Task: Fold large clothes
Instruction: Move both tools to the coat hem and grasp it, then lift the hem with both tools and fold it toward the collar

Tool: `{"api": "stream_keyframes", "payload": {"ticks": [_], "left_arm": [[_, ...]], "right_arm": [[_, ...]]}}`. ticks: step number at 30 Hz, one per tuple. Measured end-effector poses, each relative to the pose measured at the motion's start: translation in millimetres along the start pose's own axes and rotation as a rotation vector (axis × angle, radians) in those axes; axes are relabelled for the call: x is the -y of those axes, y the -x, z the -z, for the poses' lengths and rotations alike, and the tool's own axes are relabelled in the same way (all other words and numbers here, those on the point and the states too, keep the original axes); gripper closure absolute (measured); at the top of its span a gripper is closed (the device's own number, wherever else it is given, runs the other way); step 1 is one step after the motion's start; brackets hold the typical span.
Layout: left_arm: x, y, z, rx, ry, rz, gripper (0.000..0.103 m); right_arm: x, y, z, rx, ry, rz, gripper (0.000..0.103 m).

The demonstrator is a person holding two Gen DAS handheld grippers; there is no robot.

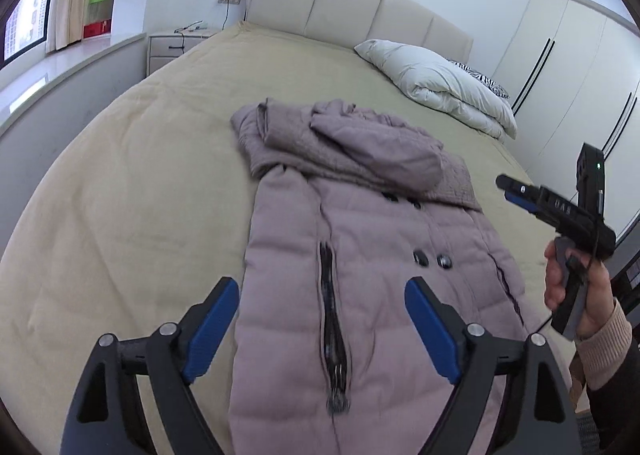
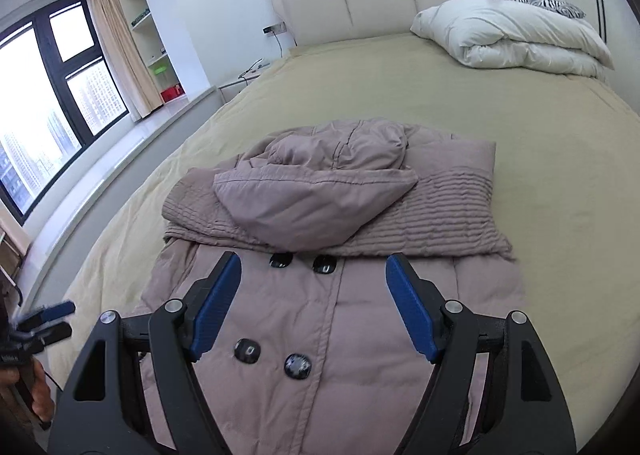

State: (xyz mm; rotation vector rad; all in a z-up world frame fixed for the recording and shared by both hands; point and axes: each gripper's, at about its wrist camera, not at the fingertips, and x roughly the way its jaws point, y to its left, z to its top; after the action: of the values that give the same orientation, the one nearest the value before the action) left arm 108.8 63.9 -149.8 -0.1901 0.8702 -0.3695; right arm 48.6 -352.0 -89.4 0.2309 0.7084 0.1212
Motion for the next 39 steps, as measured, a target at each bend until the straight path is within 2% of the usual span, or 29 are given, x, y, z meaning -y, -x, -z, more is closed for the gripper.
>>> {"api": "stream_keyframes", "payload": {"ticks": [3,5,8,11,13,17,22,26,30,34,36,39], "left_arm": [[-17,30,34,-0.034,0.000,-0.039,0.016],[-35,44,55,-0.069,0.049,-0.044,0.016],[-59,52,82,-0.143,0.150,0.011,0.016],[-58,52,100,-0.199,0.122,0.028,0.016],[-56,49,108,-0.223,0.124,0.059,0.016],[-53,31,120,-0.289,0.193,0.142,0.016],[-38,17,136,-0.356,0.167,0.158,0.016],[-34,11,141,-0.377,0.162,0.163,0.016],[-34,9,143,-0.377,0.166,0.168,0.018],[-37,9,143,-0.391,0.182,0.188,0.024],[-40,8,143,-0.395,0.198,0.197,0.027],[-42,6,142,-0.406,0.210,0.200,0.039]], "right_arm": [[-2,24,20,-0.005,-0.024,-0.053,0.028],[5,40,33,-0.028,-0.020,-0.051,0.028],[26,75,67,-0.073,-0.062,-0.048,0.028],[54,107,104,-0.130,-0.097,0.000,0.028],[72,127,129,-0.157,-0.136,0.022,0.028],[108,156,172,-0.204,-0.254,0.036,0.028],[148,185,217,-0.245,-0.403,0.068,0.028],[159,185,240,-0.338,-0.413,0.083,0.028],[161,184,242,-0.360,-0.409,0.042,0.029],[152,170,245,-0.495,-0.386,-0.011,0.048],[152,164,247,-0.526,-0.415,-0.061,0.057],[155,159,252,-0.527,-0.457,-0.115,0.066]]}}
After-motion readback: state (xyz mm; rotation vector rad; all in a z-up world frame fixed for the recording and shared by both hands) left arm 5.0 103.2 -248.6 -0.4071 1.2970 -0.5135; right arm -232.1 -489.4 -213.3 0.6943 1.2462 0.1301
